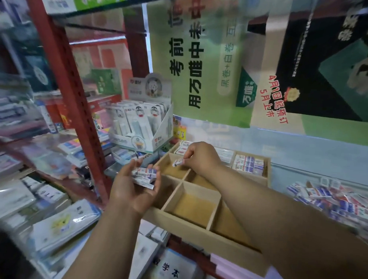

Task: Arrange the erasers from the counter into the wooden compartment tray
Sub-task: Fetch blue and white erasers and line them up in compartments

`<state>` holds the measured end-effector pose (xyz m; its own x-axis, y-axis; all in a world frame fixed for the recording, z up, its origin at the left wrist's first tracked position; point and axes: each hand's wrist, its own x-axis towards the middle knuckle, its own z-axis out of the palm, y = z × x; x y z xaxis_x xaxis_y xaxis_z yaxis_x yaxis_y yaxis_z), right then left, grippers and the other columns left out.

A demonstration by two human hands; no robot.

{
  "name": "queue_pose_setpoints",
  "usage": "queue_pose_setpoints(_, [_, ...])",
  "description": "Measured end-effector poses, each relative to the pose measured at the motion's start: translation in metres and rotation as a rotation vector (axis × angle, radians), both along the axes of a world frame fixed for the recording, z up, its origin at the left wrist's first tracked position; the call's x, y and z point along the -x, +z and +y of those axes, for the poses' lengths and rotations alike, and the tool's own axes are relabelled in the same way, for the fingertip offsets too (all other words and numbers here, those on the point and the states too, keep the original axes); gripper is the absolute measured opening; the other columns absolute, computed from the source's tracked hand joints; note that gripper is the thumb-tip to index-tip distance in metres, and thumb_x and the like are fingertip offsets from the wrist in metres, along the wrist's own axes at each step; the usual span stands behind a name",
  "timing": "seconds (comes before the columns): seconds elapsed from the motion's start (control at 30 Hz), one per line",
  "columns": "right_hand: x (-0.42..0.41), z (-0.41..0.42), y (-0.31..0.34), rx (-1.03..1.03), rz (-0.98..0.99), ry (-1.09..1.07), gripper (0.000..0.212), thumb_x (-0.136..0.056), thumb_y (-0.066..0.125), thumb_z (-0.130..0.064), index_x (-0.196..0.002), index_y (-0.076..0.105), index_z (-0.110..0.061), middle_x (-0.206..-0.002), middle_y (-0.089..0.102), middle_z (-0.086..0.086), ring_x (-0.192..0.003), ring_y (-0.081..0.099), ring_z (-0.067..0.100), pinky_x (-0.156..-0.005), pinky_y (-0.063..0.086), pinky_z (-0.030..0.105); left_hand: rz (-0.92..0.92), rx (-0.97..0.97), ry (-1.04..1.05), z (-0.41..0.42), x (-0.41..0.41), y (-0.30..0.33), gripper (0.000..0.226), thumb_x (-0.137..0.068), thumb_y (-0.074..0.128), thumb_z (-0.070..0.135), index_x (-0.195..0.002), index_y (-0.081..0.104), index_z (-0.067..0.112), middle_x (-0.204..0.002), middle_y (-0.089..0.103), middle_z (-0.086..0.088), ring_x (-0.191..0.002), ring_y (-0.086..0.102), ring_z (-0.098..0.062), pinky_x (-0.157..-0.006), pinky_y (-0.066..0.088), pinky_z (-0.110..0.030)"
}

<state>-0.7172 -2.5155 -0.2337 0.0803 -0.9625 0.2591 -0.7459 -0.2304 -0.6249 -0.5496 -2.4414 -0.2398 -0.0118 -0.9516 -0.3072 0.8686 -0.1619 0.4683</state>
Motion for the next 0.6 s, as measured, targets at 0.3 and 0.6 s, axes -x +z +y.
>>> queue_pose_setpoints(0.3, [-0.029,-0.027,-0.022,-0.038,0.481,0.037,0.023,-0.084,0.054,-0.011,-0.094,0.074,-0.015,-0.104,0.067,0.005,-0.101,0.058,0.026,-0.086,0.051,0.035,0.105,0.047,-0.009,-0.016,-0.013,-0.006,0.021,-0.092,0.050,0.029,-0.096,0.061,0.011,-0.111,0.055,-0.018,-0.100,0.056,-0.031,-0.070,0.057,-0.039])
queue_pose_setpoints(0.6, [-0.024,-0.020,-0.013,-0.216,0.571,0.082,0.042,-0.091,0.035,-0.029,-0.122,0.058,-0.012,-0.136,0.035,0.013,-0.126,0.026,0.032,-0.106,0.023,0.045,-0.043,0.132,-0.057,-0.028,-0.013,0.000,0.022,-0.080,0.053,0.015,-0.101,0.061,0.016,-0.101,0.062,-0.019,-0.084,0.061,-0.026,-0.059,0.052,-0.024])
